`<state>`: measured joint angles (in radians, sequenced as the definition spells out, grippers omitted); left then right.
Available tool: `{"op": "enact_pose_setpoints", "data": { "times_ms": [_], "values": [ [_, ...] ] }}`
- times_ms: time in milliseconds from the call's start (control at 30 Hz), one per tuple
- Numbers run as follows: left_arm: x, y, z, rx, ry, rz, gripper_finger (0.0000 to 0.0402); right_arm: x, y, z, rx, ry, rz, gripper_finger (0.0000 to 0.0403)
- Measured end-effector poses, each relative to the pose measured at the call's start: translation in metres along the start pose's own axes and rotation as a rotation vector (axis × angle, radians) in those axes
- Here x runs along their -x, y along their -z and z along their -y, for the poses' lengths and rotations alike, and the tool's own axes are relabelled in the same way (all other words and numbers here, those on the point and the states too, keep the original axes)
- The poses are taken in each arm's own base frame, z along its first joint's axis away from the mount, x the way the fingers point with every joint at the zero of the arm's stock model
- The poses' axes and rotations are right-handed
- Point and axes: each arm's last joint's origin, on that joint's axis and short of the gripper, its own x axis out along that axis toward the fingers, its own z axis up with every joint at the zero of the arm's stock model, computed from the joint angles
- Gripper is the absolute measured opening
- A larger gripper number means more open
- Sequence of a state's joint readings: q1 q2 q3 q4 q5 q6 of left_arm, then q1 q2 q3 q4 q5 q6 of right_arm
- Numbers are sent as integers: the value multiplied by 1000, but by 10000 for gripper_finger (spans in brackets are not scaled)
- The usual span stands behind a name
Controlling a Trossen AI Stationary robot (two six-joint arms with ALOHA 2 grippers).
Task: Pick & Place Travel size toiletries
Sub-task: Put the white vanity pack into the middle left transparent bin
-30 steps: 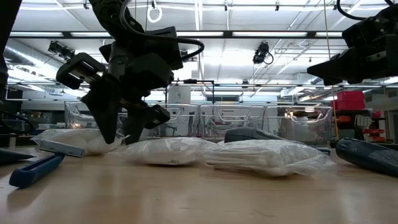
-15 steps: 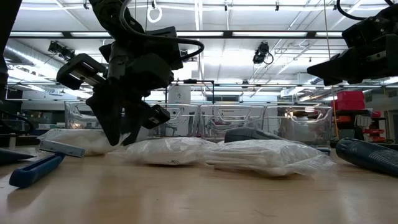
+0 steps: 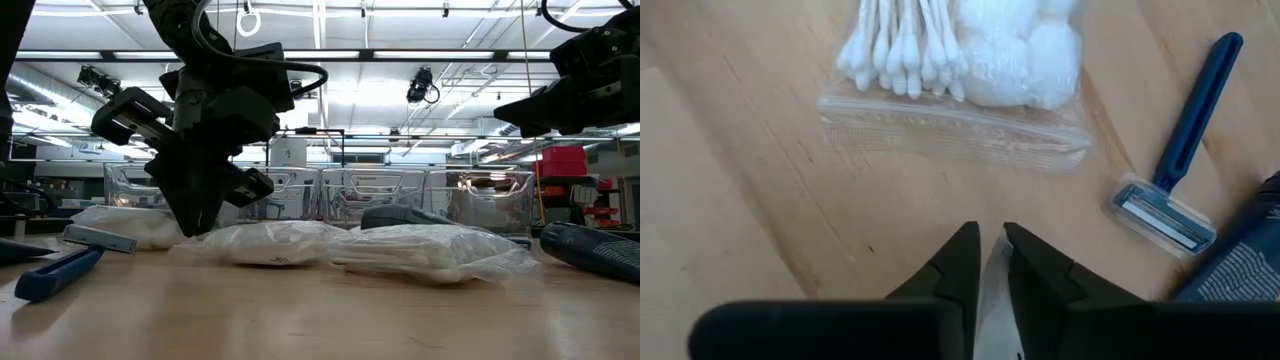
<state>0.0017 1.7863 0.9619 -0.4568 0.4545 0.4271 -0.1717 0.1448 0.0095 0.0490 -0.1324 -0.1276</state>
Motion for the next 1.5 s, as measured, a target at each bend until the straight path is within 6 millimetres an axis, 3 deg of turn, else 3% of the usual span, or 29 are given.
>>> {"op": "enact_pose_setpoints", "data": {
  "times_ms": [400,933,1500],
  "values": [
    [0,0,-1,-22,-32,-14,8,0,0,0,0,0,0,13],
    [4,-2,0,-5,-43,-3,10,0,0,0,0,0,0,14],
    [51,-20,17,-4,-90,92,6,0,0,0,0,0,-2,13]
  ]
}}
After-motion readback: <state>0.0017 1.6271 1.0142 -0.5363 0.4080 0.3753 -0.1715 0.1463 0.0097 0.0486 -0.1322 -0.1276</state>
